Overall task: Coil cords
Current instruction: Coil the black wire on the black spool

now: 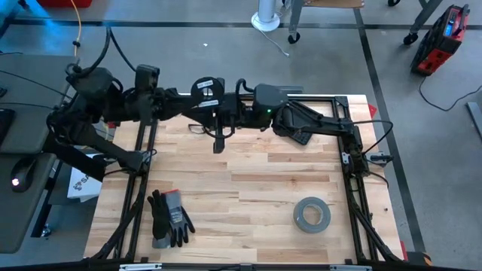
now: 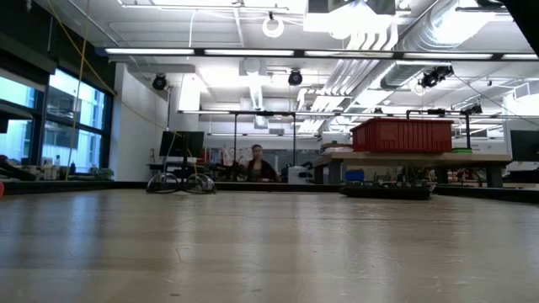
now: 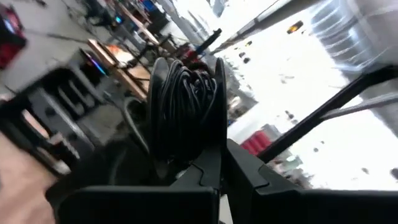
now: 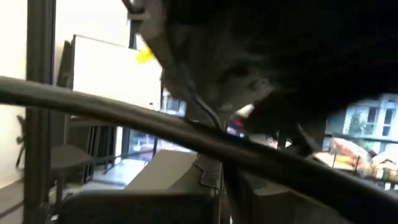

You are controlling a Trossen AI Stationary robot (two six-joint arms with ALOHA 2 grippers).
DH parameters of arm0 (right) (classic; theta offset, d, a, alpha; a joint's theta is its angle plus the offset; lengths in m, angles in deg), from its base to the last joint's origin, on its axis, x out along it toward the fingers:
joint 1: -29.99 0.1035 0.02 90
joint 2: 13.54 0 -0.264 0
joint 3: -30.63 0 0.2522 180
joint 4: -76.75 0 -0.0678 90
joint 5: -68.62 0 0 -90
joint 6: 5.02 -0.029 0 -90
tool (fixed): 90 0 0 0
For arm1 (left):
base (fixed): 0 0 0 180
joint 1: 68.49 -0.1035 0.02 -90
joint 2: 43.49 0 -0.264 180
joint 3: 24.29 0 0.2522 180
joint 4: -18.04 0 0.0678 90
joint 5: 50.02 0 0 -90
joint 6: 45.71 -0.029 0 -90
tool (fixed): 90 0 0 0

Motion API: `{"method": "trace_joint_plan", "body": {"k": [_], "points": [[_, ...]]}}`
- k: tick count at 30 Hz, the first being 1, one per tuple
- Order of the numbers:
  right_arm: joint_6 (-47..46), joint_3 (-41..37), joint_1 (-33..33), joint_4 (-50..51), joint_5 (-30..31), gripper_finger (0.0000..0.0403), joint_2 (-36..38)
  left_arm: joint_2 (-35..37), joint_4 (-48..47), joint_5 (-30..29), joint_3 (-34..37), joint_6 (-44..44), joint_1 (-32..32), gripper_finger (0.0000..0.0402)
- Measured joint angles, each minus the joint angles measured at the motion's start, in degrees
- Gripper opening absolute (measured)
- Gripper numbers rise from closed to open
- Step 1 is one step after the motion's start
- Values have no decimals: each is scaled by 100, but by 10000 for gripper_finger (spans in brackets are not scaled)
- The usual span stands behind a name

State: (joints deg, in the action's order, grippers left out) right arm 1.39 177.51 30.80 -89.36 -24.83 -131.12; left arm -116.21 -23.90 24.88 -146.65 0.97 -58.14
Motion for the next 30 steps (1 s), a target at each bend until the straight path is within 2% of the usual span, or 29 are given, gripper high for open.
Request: {"method": "trace_joint_plan", "body": {"k": [5, 10, 15, 17, 19, 25, 30], "points": [[0, 0, -82, -388, 19, 0, 0, 27, 228, 321, 0, 710, 64, 1], [5, 0, -93, -870, -23, 0, 0, 7, 285, 333, -5, 991, 197, 1], [194, 0, -107, -1190, -489, 0, 0, -5, 110, 464, -10, 1225, 244, 1], [197, -6, -125, -1171, -643, 0, -2, 26, -17, 415, -10, 1033, 246, 1], [108, -9, -172, -1160, -806, 0, -4, 40, -61, 96, -9, 762, 253, 1], [-170, -7, -191, -1073, -1109, 0, -4, 27, 349, -378, 0, -168, 150, 0], [-153, 0, -172, -1057, -1417, 0, 14, -17, 424, -372, 2, -377, 26, 0]]}}
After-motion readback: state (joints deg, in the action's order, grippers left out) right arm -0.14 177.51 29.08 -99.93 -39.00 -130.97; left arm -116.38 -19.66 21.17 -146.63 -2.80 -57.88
